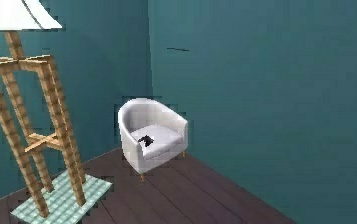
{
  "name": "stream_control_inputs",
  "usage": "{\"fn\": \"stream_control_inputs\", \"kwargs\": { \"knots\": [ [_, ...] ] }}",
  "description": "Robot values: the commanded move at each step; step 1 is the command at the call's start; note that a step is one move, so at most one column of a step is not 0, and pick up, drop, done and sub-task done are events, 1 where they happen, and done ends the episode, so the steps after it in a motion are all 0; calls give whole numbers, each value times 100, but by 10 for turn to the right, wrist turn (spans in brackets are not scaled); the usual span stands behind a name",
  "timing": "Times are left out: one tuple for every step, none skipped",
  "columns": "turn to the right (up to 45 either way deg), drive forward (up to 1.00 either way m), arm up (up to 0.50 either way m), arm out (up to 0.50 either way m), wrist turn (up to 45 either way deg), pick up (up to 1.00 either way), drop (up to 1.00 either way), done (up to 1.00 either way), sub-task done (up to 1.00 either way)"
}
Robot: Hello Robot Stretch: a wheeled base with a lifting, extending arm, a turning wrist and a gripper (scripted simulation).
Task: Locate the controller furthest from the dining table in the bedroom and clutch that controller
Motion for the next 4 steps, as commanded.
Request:
{"fn": "stream_control_inputs", "kwargs": {
  "knots": [
    [0,10,0,0,0,0,0,0,0],
    [-450,0,0,0,0,0,0,0,0],
    [240,0,0,0,0,0,0,0,0],
    [0,70,0,0,0,0,0,0,0]
  ]
}}
